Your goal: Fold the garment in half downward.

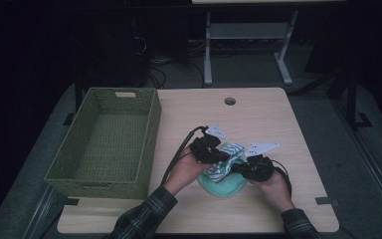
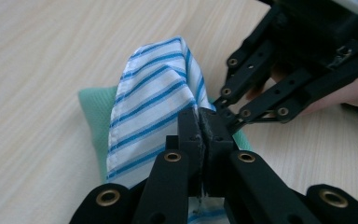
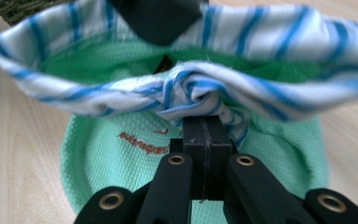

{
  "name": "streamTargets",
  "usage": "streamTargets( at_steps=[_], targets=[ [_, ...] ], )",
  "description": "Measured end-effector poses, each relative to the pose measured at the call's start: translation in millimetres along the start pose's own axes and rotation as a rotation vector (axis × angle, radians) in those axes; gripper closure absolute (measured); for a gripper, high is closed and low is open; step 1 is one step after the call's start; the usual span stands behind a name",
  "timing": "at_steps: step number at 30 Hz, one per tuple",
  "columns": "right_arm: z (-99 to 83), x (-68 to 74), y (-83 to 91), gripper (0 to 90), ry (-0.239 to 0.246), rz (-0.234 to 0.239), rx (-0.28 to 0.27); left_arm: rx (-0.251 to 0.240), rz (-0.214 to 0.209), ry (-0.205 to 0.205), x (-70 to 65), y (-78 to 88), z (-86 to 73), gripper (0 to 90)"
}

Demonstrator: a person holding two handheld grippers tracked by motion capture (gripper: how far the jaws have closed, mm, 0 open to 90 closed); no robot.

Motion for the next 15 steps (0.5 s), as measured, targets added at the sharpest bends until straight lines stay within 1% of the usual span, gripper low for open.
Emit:
streamTargets(
  at_steps=[1, 2, 3, 7, 8, 10, 12, 13, 15],
  targets=[
    [-1.7, -0.5, -1.7, 89.9, 0.004, -0.002, 0.008, 0.007, -0.004, -0.003, -0.3, -1.9, -2.5, 87.8],
    [-3.6, -0.9, -2.4, 89.9, 0.007, -0.001, 0.018, 0.014, -0.008, 0.002, -1.5, -3.7, -4.9, 87.9],
    [-5.1, -0.5, -2.3, 89.9, -0.001, -0.004, 0.026, 0.021, -0.01, 0.002, -2.1, -5.3, -7.1, 87.8],
    [-9.7, -1.3, 1.8, 89.9, -0.006, -0.012, 0.044, 0.036, -0.019, 0.001, -4.6, -9.3, -12.5, 87.8],
    [-10.6, -1.6, 3.9, 89.8, -0.01, -0.021, 0.051, 0.04, -0.022, 0.0, -5.2, -9.8, -13.7, 87.8],
    [-12.7, -4.9, 9.2, 89.8, -0.002, -0.032, 0.055, 0.048, -0.026, -0.004, -6.1, -10.4, -15.7, 87.8],
    [-14.5, -9.5, 16.7, 89.9, -0.003, -0.055, 0.057, 0.051, -0.03, 0.0, -7.2, -11.1, -17.3, 87.8],
    [-14.9, -12.7, 21.2, 89.8, -0.003, -0.069, 0.056, 0.051, -0.034, 0.009, -8.2, -11.6, -18.2, 87.8],
    [-14.5, -19.3, 30.2, 89.9, -0.012, -0.091, 0.042, 0.058, -0.04, 0.007, -10.0, -12.7, -19.6, 87.8]
  ],
)
Point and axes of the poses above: each handheld gripper's, and its own axes: y roughly backward along the jaws, z roughly out of its top, x roughly to its left, the point moved 5 cm from there along -y, roughly forward along the jaws, and after that the axes turned 15 degrees about -x, right-handed, at the moved point
